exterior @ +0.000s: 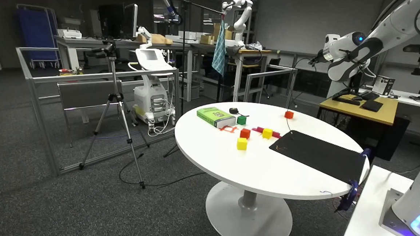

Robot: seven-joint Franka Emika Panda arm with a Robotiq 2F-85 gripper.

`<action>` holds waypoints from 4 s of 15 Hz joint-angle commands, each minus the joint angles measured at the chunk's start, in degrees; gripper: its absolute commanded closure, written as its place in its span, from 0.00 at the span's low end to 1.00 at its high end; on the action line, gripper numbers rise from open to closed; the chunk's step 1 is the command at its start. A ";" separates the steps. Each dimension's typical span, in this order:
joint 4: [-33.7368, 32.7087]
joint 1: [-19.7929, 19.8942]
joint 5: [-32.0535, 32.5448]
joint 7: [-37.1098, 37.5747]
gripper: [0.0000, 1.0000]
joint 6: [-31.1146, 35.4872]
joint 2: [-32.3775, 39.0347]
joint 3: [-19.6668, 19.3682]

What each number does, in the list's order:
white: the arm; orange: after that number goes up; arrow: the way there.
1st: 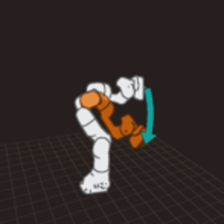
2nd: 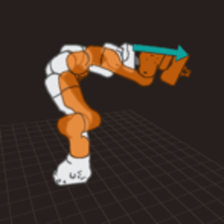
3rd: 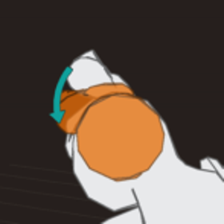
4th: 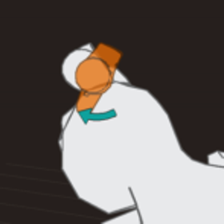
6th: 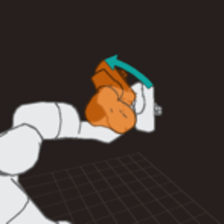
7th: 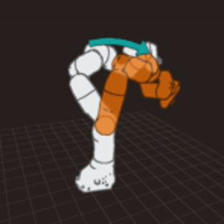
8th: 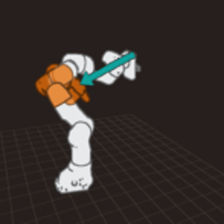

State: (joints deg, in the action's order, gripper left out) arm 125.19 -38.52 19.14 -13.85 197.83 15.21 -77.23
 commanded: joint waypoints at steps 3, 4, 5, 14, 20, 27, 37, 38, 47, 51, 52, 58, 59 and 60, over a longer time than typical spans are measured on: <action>-4.57 8.55 -1.01 0.89 0.99 0.00 0.15 7.83; -4.26 9.87 -0.57 1.10 0.99 0.00 0.27 8.93; -2.88 6.69 -0.76 0.62 0.96 0.00 0.06 6.49; -3.00 8.73 -0.76 0.62 0.96 0.00 0.22 8.26; -3.00 8.73 -0.76 0.62 0.96 0.00 0.22 8.28; -11.17 16.04 3.23 -1.44 0.99 0.07 -2.97 17.27; -23.56 48.92 23.49 4.53 0.99 0.05 -8.54 58.14; -24.66 51.95 25.51 6.25 0.99 0.05 -7.67 61.50; -20.40 74.79 42.09 10.95 0.99 0.09 -1.70 75.90; -17.99 81.95 48.45 14.80 0.99 -0.02 -0.70 79.98; -17.38 82.94 49.75 15.71 0.99 -0.02 -0.67 80.42; -10.46 85.74 52.66 23.82 0.99 -7.44 -4.09 83.90; -9.23 85.79 51.36 24.07 0.99 -9.44 -4.70 84.53; -7.71 85.94 49.74 24.14 0.99 -11.64 -5.50 85.52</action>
State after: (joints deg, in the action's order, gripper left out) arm 112.04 45.63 70.28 8.12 191.67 14.53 5.24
